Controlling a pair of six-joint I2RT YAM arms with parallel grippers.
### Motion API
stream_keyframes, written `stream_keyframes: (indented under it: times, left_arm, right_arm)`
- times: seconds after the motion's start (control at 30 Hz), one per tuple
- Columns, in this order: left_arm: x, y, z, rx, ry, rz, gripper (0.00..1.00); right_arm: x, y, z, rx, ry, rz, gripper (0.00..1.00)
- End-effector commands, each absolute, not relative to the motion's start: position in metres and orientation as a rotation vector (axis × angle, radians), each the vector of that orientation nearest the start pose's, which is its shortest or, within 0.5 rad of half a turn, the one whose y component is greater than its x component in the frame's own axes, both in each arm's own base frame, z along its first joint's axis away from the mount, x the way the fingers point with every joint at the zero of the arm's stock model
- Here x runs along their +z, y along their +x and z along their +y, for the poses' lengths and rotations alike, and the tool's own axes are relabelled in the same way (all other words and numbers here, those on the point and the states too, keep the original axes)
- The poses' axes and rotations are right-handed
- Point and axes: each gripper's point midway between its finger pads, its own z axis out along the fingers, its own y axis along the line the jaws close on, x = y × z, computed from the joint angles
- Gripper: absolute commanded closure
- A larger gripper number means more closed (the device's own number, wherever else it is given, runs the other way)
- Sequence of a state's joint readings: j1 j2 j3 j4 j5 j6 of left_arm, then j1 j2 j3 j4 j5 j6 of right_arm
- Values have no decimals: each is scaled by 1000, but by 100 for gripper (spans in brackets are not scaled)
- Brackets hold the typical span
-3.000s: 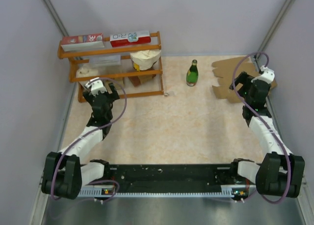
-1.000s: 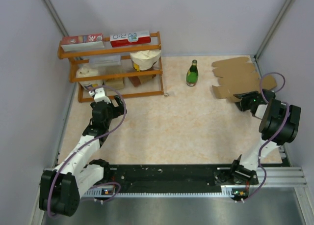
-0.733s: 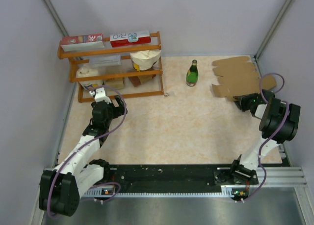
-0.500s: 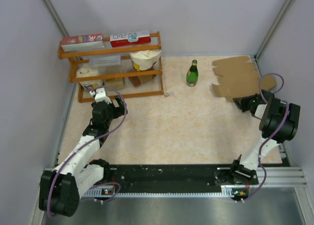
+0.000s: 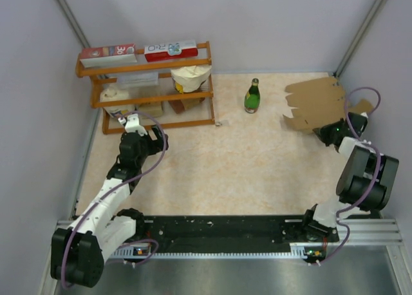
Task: Fold the paper box
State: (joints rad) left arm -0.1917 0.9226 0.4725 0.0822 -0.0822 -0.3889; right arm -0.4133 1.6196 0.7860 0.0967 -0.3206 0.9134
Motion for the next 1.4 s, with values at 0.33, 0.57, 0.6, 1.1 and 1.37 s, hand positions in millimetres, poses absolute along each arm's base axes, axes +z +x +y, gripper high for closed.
stream_keyframes:
  times: [0.33,0.57,0.6,1.1,1.37]
  left_arm:
    - [207,316,-93,-491,-134,1840,11]
    - [214,312,-107,-581,-113,1848,11]
    - [216,312,-109,-591,-105,1847,11]
    - [227,292,-123,-681,-49,1884,11]
    - [234,292,-125,-684,-36,1881,11]
  right_arm:
    - [153,308,-56,349,1031,2116,100]
    - [190,259,-17,335,850,2214,100]
    - [194,248,-13,313,834,2242,100]
    - [286,168,18,321,516,2318,100]
    - [291,171,31,312,397,2390,100]
